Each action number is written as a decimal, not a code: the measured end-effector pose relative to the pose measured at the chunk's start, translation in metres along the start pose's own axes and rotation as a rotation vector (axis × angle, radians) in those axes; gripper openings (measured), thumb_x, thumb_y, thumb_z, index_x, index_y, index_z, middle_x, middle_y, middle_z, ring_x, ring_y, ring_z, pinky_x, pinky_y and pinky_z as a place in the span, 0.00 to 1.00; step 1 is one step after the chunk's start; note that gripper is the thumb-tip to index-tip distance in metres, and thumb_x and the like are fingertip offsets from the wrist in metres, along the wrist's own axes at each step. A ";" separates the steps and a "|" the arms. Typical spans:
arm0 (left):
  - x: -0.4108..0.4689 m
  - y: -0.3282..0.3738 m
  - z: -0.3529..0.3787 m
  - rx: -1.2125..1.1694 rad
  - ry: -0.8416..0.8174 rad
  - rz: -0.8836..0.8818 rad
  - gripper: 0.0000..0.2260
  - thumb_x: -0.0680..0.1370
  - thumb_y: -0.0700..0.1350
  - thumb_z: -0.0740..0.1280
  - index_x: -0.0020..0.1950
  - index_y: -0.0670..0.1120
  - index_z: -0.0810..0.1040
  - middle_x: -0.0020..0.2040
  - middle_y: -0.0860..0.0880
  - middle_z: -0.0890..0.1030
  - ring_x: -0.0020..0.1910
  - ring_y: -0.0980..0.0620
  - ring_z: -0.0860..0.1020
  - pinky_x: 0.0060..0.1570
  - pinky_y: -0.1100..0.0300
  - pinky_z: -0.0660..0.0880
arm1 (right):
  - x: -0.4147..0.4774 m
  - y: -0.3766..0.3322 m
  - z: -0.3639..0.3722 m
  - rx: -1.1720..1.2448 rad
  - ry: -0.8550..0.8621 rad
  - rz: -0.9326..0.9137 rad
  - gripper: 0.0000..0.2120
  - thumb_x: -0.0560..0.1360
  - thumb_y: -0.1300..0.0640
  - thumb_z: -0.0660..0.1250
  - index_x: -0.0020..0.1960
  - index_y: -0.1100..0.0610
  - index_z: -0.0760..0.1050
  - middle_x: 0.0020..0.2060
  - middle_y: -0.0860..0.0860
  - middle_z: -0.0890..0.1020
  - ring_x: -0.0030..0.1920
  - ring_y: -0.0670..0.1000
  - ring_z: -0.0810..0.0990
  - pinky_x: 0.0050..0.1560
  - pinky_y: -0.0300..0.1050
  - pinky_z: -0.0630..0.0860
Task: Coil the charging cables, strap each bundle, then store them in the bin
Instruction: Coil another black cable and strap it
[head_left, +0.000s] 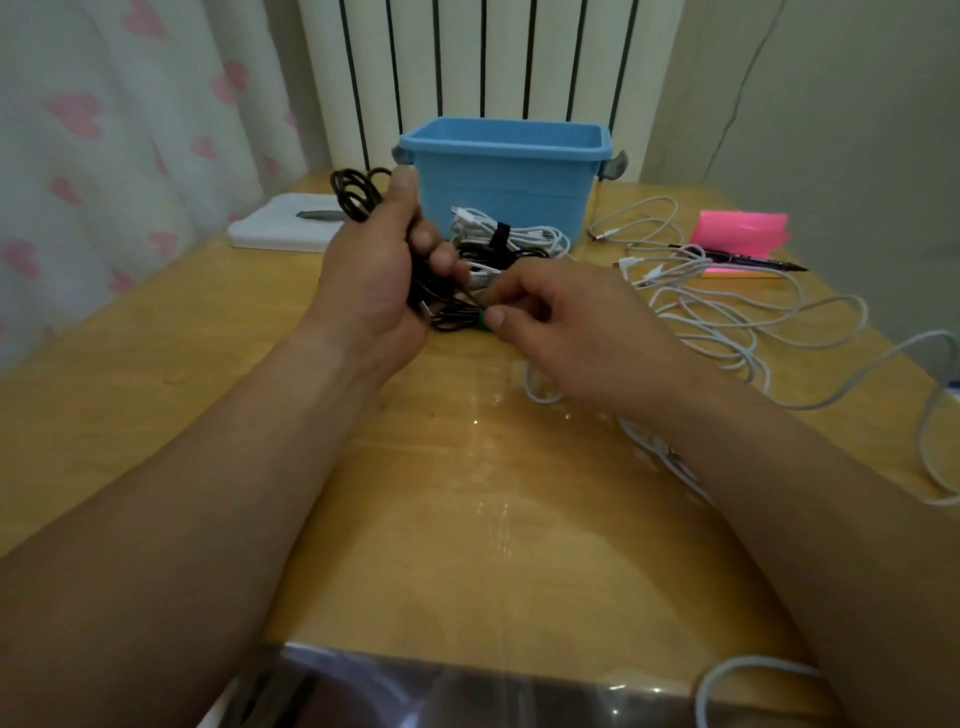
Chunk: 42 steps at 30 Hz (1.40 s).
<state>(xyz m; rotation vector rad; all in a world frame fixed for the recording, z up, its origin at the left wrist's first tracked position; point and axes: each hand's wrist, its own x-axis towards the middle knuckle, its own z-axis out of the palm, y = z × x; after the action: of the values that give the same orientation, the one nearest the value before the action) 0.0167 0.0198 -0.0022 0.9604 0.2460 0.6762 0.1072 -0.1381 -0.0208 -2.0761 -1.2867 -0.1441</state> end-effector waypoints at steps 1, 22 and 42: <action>0.001 0.002 -0.002 -0.012 -0.004 -0.010 0.18 0.88 0.53 0.63 0.41 0.47 0.73 0.32 0.51 0.68 0.28 0.55 0.69 0.30 0.60 0.74 | -0.001 0.000 -0.002 -0.055 -0.045 -0.009 0.07 0.81 0.47 0.70 0.58 0.44 0.83 0.41 0.37 0.81 0.46 0.42 0.81 0.56 0.46 0.76; -0.009 -0.002 -0.006 1.041 -0.362 0.039 0.06 0.84 0.46 0.71 0.47 0.48 0.81 0.31 0.53 0.77 0.30 0.58 0.73 0.30 0.65 0.70 | 0.005 0.010 -0.010 -0.391 0.282 -0.139 0.11 0.77 0.59 0.69 0.58 0.52 0.79 0.53 0.52 0.79 0.57 0.56 0.76 0.57 0.53 0.71; -0.004 0.005 -0.009 0.421 -0.273 0.053 0.19 0.86 0.46 0.65 0.35 0.50 0.67 0.29 0.49 0.61 0.32 0.47 0.70 0.35 0.58 0.75 | 0.003 0.009 -0.023 0.016 0.267 0.018 0.17 0.85 0.49 0.59 0.69 0.50 0.79 0.61 0.46 0.81 0.63 0.47 0.77 0.65 0.51 0.74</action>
<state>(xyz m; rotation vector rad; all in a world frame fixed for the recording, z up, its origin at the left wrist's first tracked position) 0.0071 0.0252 -0.0041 1.4528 0.1224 0.5422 0.1216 -0.1522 -0.0064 -1.9764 -1.1033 -0.3878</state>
